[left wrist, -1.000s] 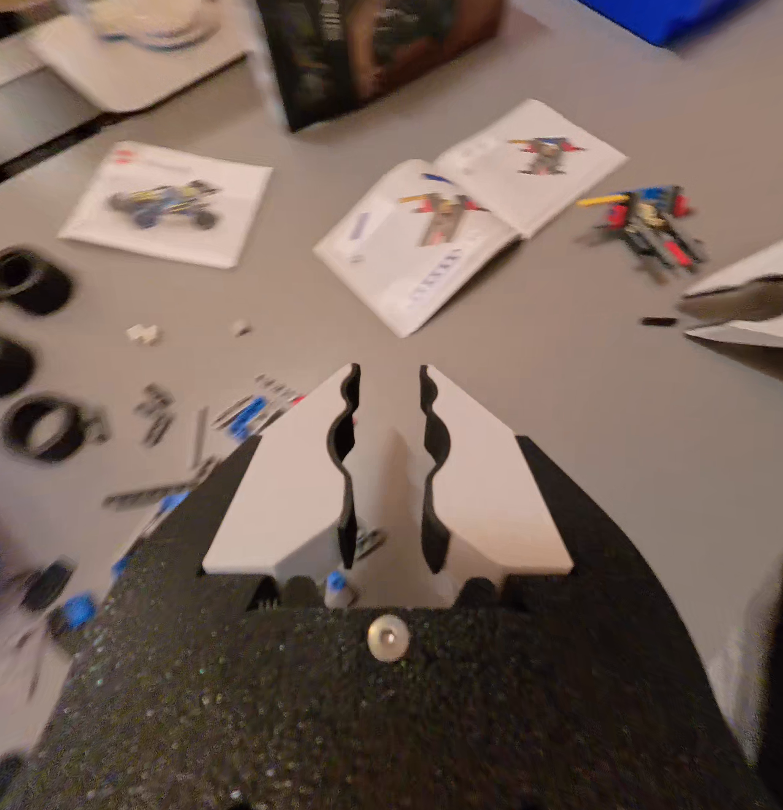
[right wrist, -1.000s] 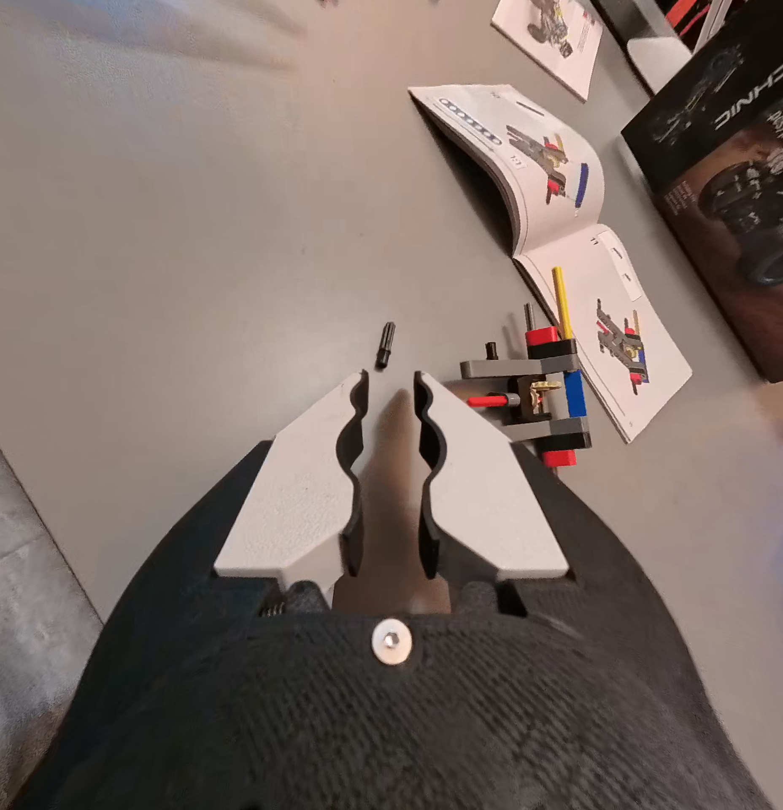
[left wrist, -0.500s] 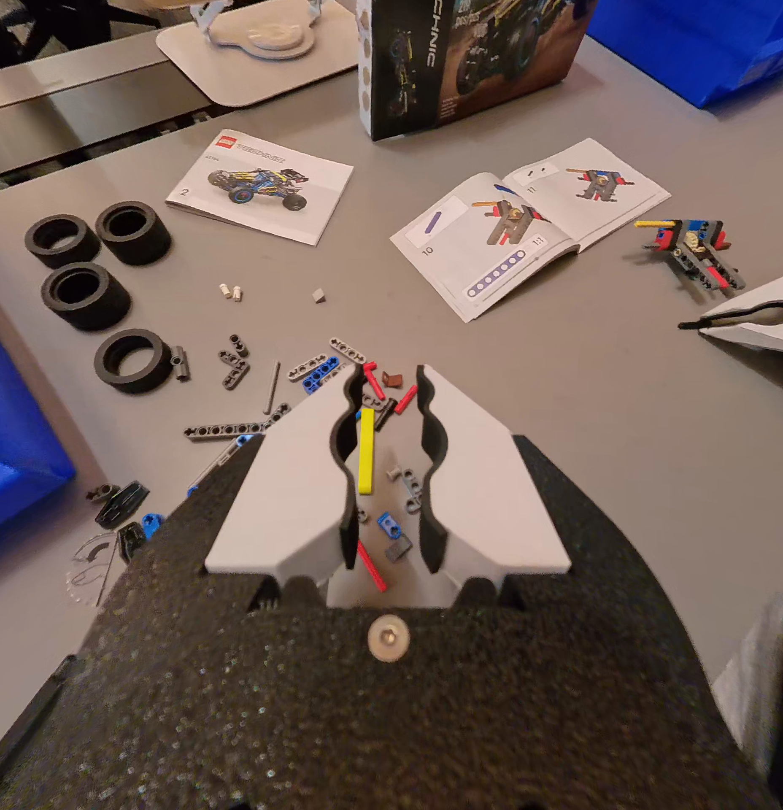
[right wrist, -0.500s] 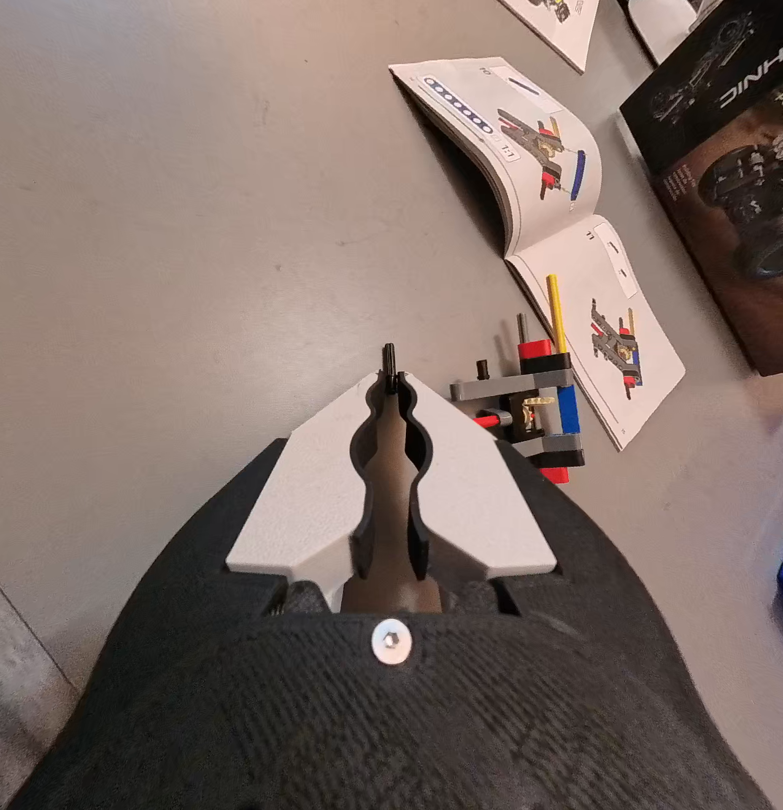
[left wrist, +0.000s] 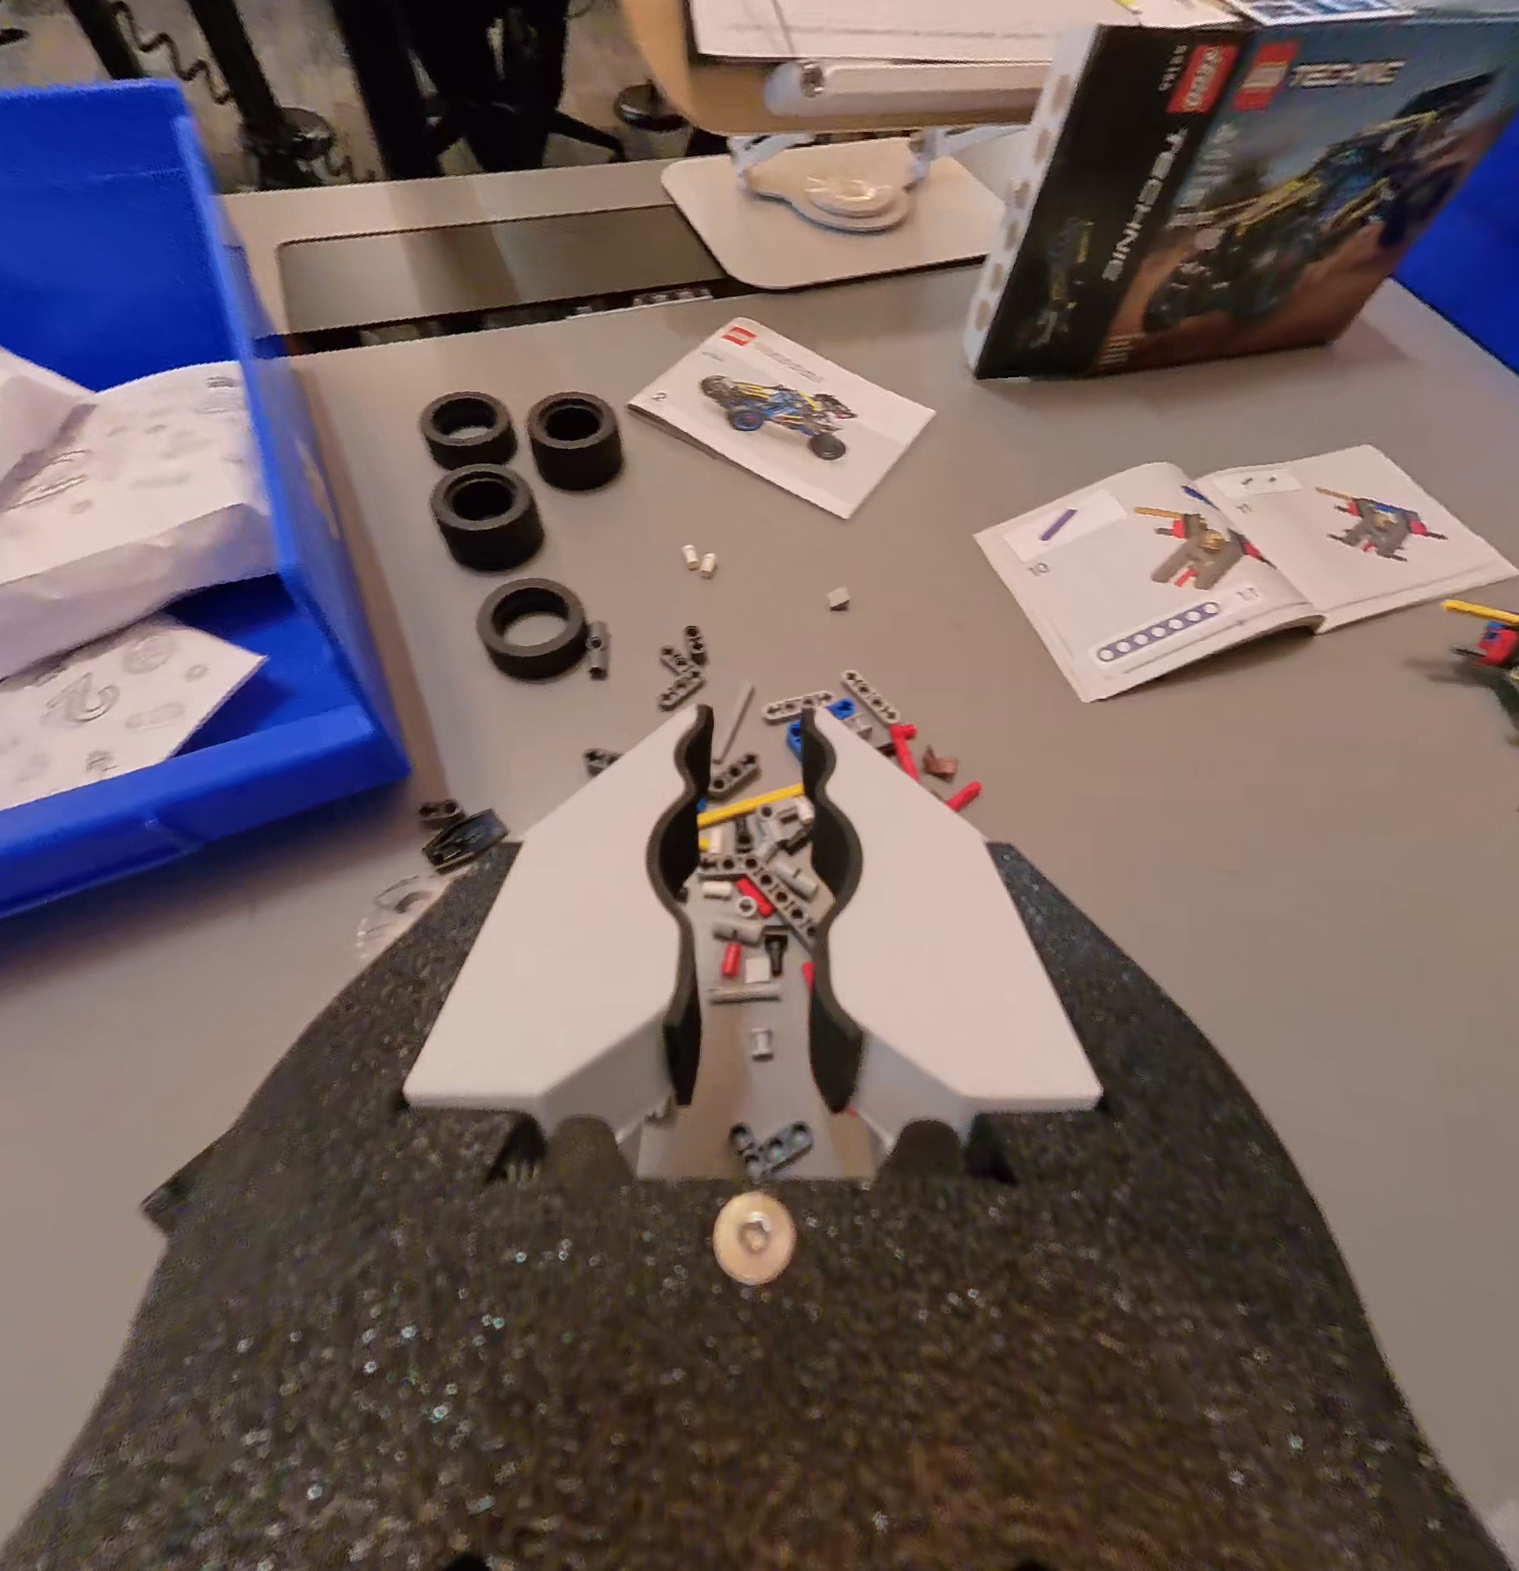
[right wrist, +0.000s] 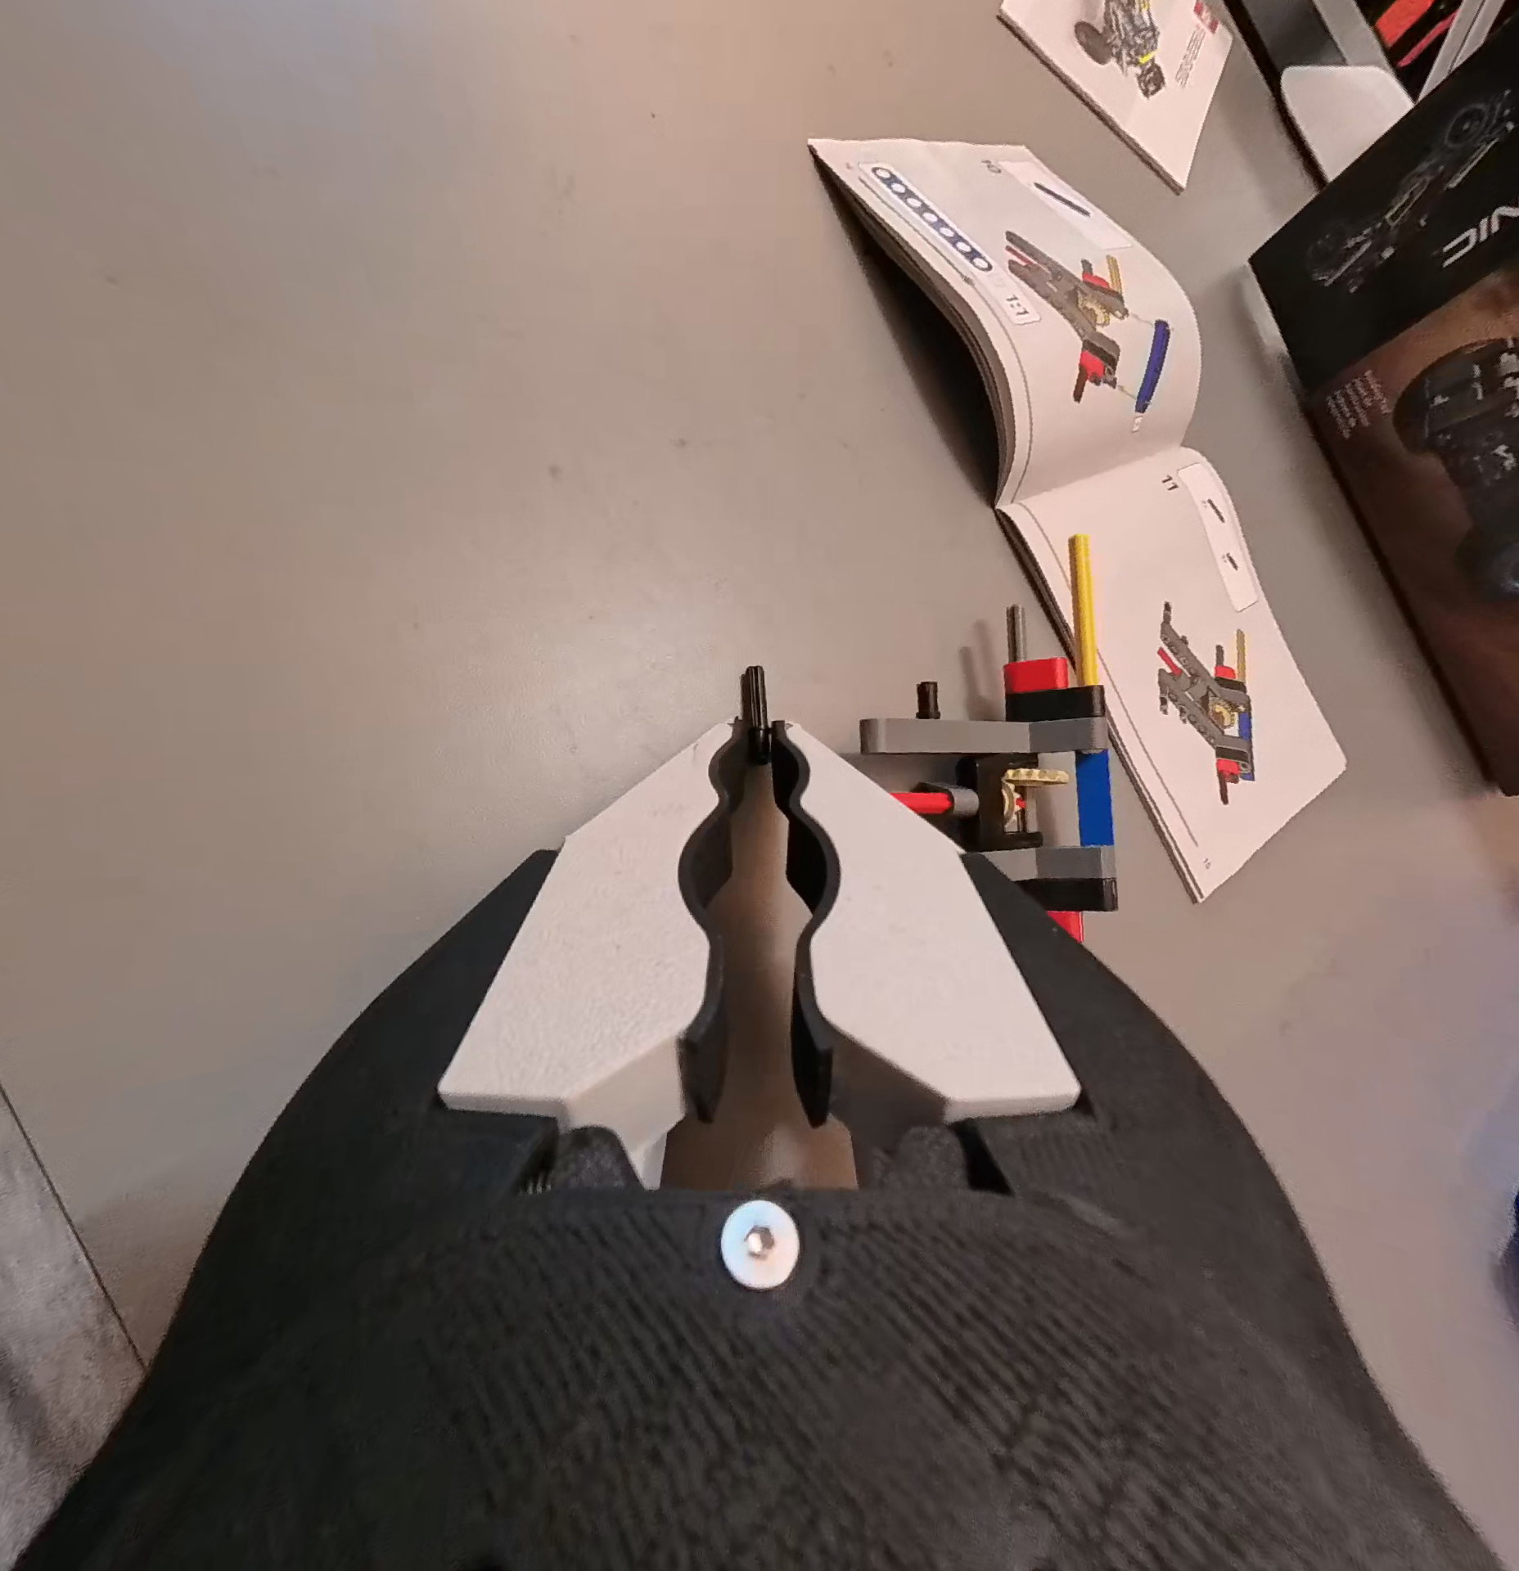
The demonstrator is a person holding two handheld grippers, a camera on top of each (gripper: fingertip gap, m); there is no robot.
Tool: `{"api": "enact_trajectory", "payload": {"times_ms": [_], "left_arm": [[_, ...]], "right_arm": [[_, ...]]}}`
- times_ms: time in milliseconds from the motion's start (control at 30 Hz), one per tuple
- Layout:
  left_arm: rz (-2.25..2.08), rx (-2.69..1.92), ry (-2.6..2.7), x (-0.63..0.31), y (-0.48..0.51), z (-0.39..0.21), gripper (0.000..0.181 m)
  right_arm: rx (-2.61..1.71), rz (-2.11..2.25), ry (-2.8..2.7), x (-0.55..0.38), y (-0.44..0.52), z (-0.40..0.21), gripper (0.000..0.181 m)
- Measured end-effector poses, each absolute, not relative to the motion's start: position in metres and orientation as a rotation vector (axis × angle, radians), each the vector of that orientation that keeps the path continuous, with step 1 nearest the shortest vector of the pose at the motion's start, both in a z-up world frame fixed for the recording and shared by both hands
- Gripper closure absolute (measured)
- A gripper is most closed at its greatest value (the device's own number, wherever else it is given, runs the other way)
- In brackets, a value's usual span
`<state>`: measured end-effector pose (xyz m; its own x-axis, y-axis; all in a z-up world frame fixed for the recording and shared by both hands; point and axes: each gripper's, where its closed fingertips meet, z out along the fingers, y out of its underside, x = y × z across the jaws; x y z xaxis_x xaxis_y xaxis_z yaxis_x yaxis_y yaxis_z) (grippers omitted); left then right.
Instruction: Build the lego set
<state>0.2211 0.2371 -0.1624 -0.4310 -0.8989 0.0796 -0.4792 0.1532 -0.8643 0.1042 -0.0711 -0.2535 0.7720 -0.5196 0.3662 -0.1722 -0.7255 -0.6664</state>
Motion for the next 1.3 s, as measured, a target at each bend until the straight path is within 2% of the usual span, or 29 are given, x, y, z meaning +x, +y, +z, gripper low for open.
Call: {"api": "enact_trajectory", "payload": {"times_ms": [233, 433, 500, 633, 833, 1000, 1067, 1300], "left_arm": [[-1.196, -1.364, 1.843, 0.225, 0.261, -0.153, 0.163], [-1.165, -1.378, 1.787, 0.223, 0.276, -0.148, 0.163], [-1.157, -1.384, 1.756, 0.223, 0.283, -0.146, 0.163], [-1.173, -1.400, 1.701, 0.221, 0.293, -0.140, 0.163], [-1.163, -1.408, 1.690, 0.214, 0.307, -0.137, 0.164], [-1.091, -1.350, 1.980, 0.205, 0.290, -0.174, 0.164], [-1.068, -1.377, 2.123, 0.200, 0.275, -0.194, 0.158], [-0.748, -1.461, 2.208, 0.216, 0.266, -0.243, 0.162]], "right_arm": [[-2.323, -0.686, 0.486, 0.097, -0.068, -0.249, 0.158], [-2.281, -0.678, 0.404, 0.093, -0.059, -0.219, 0.158], [-2.267, -0.766, 0.388, 0.109, -0.058, -0.196, 0.156], [-2.364, -0.896, 0.342, 0.163, -0.050, -0.169, 0.138], [-2.627, -0.830, 0.136, 0.227, -0.030, -0.206, 0.128], [-2.640, -0.782, 0.110, 0.232, -0.013, -0.215, 0.129], [-2.599, -0.803, 0.123, 0.226, -0.005, -0.208, 0.131], [-2.461, -0.893, 0.244, 0.203, -0.011, -0.186, 0.135]]}}
